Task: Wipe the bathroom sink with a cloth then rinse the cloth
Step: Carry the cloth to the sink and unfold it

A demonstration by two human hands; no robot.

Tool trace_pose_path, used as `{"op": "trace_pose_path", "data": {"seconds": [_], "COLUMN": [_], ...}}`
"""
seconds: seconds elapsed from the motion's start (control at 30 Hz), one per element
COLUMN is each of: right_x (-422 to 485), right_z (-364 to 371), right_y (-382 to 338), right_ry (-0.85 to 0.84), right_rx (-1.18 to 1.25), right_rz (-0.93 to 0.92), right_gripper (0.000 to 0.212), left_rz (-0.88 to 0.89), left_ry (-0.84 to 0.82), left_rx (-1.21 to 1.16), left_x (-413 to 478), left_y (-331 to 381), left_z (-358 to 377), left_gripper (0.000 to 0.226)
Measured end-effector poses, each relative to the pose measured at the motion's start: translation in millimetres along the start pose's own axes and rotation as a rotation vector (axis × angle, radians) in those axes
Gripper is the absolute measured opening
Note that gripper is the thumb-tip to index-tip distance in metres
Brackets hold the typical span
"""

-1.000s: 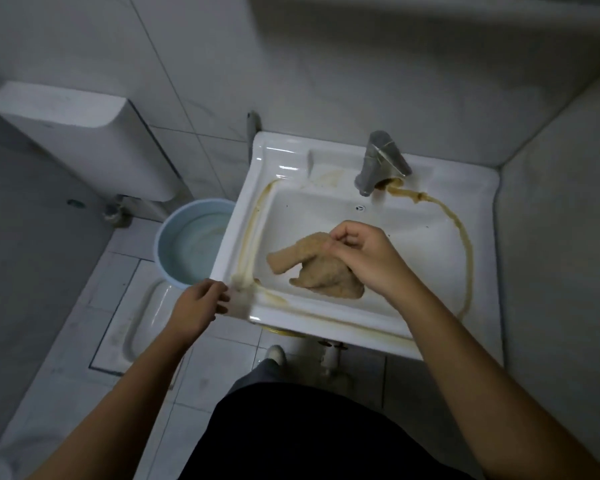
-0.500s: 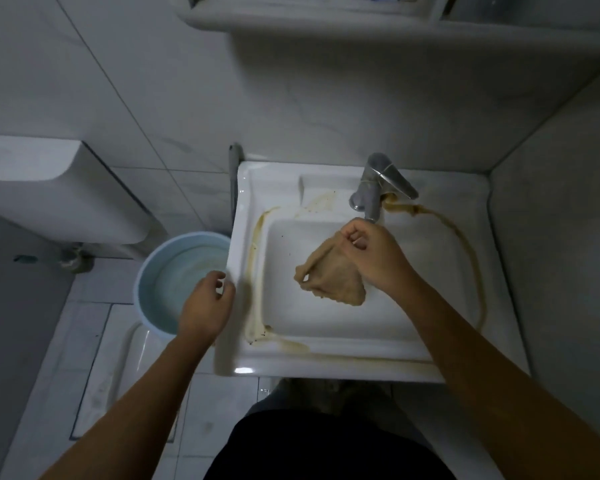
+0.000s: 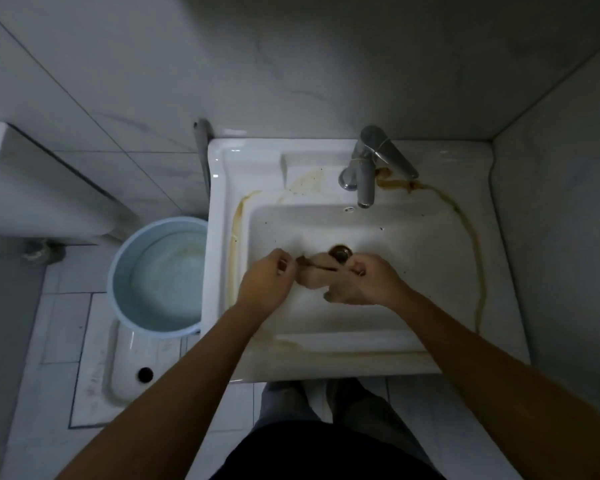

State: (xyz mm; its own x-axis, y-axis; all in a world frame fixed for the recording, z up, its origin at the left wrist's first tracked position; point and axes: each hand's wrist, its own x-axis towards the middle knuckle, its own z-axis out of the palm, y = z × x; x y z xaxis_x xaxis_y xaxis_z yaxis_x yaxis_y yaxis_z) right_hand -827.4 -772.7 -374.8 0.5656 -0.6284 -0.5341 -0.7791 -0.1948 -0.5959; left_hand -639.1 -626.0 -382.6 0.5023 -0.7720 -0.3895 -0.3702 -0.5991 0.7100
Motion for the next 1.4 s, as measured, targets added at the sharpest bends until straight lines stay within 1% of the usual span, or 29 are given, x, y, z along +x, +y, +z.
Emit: {"op": "trace_pose_path", "data": {"seconds": [0.07,0.1,0.13,0.2,0.23,0.27,0.33,0.37,0.43,0.5,0.57,0.6,0.67,0.7,0.77,0.87,0.97,1.03,1.1,1.17,1.23,1.33,1.37,1.4], "right_x": [8,12,18,34,45,56,79,89,102,109,114,115,116,115,109,88,63,46,29,13,0,-21,-28,-34], "right_z": [13,17,19,18,16,13,11,12,18,28,42,47,50,48,40,14,-21,-45,-70,-92,-111,-136,-143,-150], "right_y": [33,45,54,64,67,66,64,63,58,55,56,58,62,66,73,83,88,88,83,73,64,48,43,39], "right_ry": [-0.149,-0.192,-0.200,-0.131,-0.065,0.002,0.086,0.085,-0.002,-0.091,-0.158,-0.172,-0.139,-0.111,-0.066,0.002,0.021,0.078,0.154,0.181,0.204,0.276,0.297,0.313], "right_rx": [-0.136,-0.194,-0.224,-0.190,-0.162,-0.149,-0.153,-0.150,-0.138,-0.161,-0.248,-0.291,-0.333,-0.321,-0.209,-0.037,0.096,0.191,0.232,0.232,0.189,0.144,0.143,0.151], "right_rz": [0.038,0.053,0.072,0.100,0.103,0.095,0.055,0.025,-0.077,-0.204,-0.319,-0.342,-0.328,-0.305,-0.235,-0.157,-0.110,-0.116,-0.136,-0.157,-0.200,-0.248,-0.258,-0.256], "right_gripper": [0.019,0.023,0.027,0.035,0.035,0.031,0.013,0.008,0.024,0.034,0.032,0.027,0.016,0.012,0.011,0.020,0.023,0.021,0.017,0.015,0.008,0.033,0.038,0.039], "left_rz": [-0.088,-0.129,-0.163,-0.217,-0.242,-0.260,-0.249,-0.228,-0.176,-0.128,-0.116,-0.120,-0.130,-0.128,-0.119,-0.063,-0.005,-0.017,-0.016,0.018,0.060,0.118,0.135,0.150], "left_ry": [-0.083,-0.114,-0.133,-0.131,-0.120,-0.105,-0.086,-0.086,-0.092,-0.099,-0.106,-0.110,-0.112,-0.103,-0.065,0.036,0.110,0.101,0.082,0.091,0.100,0.140,0.155,0.164], "left_rx": [0.036,0.059,0.077,0.070,0.053,0.047,0.100,0.149,0.274,0.398,0.471,0.495,0.510,0.486,0.390,0.235,0.079,-0.038,-0.133,-0.138,-0.126,-0.114,-0.113,-0.115], "left_x": [13,19,25,38,44,50,62,68,76,82,86,87,87,86,81,71,61,54,46,37,29,20,17,15], "left_y": [-11,-17,-22,-30,-32,-32,-29,-26,-21,-18,-18,-18,-16,-16,-13,-4,13,29,48,66,83,104,110,116], "left_z": [24,33,41,52,57,61,72,78,89,97,103,104,103,100,91,70,42,23,7,-8,-19,-35,-41,-46], "left_gripper": [0.021,0.022,0.024,0.027,0.028,0.028,0.031,0.033,0.034,0.025,0.015,0.010,0.010,0.011,0.014,0.008,0.004,0.004,0.009,0.014,0.010,0.005,0.004,0.004]}}
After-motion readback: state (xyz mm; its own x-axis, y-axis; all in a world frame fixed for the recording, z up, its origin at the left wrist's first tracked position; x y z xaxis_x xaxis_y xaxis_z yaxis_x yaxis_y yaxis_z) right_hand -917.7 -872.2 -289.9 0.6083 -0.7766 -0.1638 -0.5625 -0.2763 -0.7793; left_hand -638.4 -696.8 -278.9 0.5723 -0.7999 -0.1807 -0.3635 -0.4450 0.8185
